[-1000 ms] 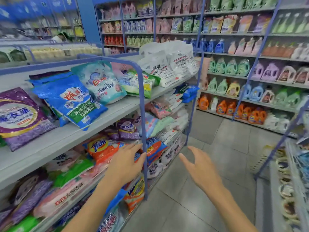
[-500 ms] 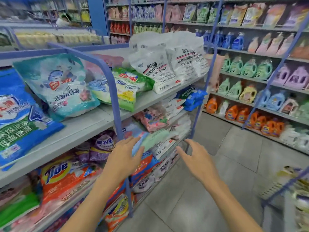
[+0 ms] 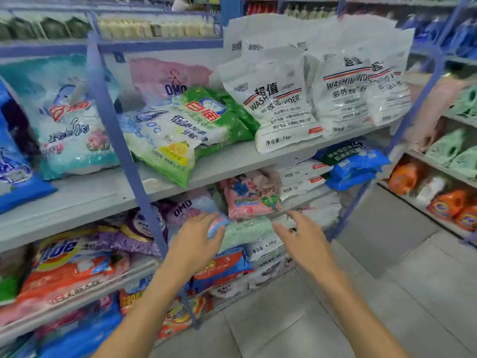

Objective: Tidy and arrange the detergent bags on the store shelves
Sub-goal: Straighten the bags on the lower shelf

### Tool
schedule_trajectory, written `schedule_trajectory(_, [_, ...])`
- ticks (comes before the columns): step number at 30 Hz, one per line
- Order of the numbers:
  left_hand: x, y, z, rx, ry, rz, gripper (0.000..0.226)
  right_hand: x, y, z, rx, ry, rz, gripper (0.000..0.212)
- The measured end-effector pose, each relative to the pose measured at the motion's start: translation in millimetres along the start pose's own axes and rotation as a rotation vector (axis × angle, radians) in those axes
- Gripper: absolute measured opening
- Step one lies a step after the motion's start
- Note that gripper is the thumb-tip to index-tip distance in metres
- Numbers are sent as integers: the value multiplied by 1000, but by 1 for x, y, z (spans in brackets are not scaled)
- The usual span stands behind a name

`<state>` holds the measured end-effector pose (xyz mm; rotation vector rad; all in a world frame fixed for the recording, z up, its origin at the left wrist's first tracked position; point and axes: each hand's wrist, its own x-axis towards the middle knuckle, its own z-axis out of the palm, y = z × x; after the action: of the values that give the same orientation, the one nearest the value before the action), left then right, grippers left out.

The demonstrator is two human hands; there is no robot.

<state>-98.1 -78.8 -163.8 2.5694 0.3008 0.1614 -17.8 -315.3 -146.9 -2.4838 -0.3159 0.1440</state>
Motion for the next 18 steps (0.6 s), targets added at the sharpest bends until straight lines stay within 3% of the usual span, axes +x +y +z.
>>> schedule_trajectory(11, [42, 23, 64, -42, 16, -239, 57, 91, 53, 4, 30, -179, -96, 64])
schedule_trajectory(18, [54, 0, 70, -54, 67, -361, 50, 123, 38, 19, 5, -263, -181, 67])
